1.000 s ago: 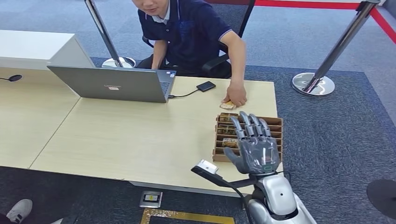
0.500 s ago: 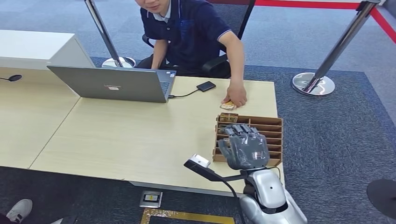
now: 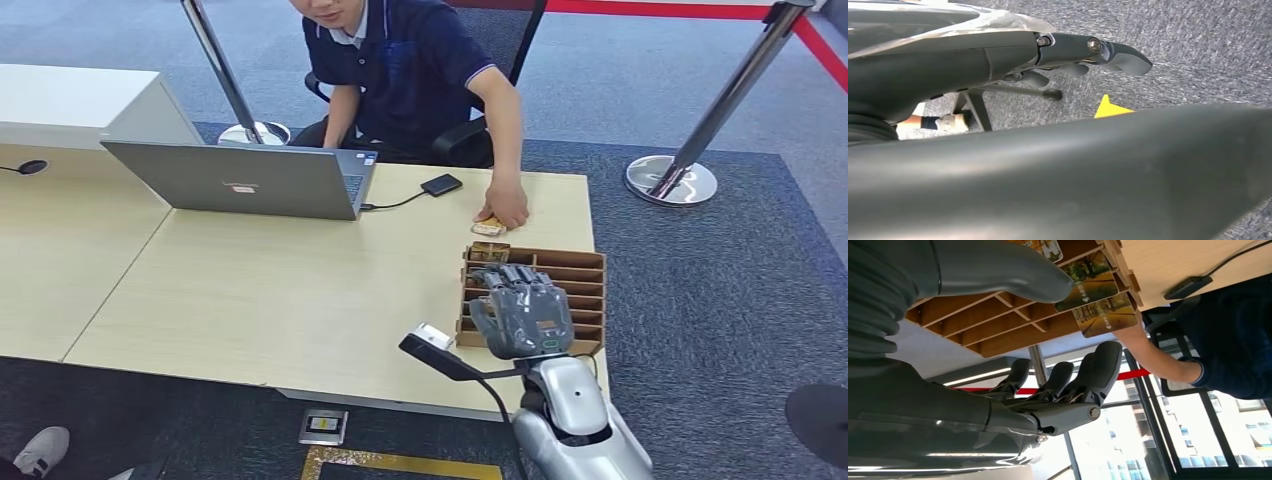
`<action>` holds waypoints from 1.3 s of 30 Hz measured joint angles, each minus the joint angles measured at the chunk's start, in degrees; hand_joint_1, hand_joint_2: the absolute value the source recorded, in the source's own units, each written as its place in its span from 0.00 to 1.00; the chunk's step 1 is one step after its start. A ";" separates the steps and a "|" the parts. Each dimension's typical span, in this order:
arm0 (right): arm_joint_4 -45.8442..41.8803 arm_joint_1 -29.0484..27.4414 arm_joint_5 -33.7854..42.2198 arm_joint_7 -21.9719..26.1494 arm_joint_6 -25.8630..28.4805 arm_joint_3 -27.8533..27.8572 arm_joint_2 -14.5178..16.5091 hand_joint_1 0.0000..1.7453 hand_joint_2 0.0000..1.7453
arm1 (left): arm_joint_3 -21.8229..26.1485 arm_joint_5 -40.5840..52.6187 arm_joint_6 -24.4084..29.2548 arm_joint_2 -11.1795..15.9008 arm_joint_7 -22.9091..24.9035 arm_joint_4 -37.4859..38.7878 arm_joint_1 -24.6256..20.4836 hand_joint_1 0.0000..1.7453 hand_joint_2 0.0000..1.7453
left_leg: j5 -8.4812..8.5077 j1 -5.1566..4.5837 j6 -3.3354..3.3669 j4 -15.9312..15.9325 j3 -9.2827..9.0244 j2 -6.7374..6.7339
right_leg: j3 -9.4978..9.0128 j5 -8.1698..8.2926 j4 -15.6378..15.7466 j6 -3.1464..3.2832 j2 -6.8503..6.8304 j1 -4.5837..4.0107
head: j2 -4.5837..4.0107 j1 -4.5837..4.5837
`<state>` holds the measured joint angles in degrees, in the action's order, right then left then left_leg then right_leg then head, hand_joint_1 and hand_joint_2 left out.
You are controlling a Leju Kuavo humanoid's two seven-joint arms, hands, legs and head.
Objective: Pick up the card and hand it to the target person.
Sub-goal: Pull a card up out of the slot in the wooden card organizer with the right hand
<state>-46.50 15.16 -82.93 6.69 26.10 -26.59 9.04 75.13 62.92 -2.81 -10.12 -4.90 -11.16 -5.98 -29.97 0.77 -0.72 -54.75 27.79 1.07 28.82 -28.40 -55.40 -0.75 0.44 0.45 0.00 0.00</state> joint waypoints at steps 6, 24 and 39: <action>2.37 0.52 0.38 0.48 0.18 0.94 0.23 0.43 1.00 | 0.32 -0.28 0.12 0.07 0.16 -0.02 0.00 0.00 0.00 | -0.01 0.00 -0.01 0.00 0.00 0.00 | 0.00 -0.01 0.00 0.01 0.00 0.00 | 0.00 0.00; 5.19 0.80 0.62 0.08 0.55 1.91 0.56 0.45 1.00 | 0.33 -0.20 -0.01 0.11 0.43 0.00 0.41 0.00 0.00 | -0.03 0.00 -0.01 -0.01 0.02 0.01 | 0.02 -0.03 -0.01 0.01 0.00 0.00 | 0.00 0.00; 6.93 0.82 0.35 -0.37 1.49 2.78 0.95 0.46 1.00 | 0.39 -0.17 0.10 0.08 0.54 -0.03 0.42 0.00 0.00 | -0.03 0.01 -0.01 -0.02 0.04 -0.01 | 0.04 -0.03 -0.02 0.01 0.01 -0.01 | 0.00 0.00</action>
<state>-39.58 15.99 -82.58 6.32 27.59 -23.80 9.99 75.52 62.75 -2.70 -10.04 -4.36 -11.20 -5.56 -30.00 0.78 -0.72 -54.77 27.83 1.06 28.86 -28.43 -55.42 -0.75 0.44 0.44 0.00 0.00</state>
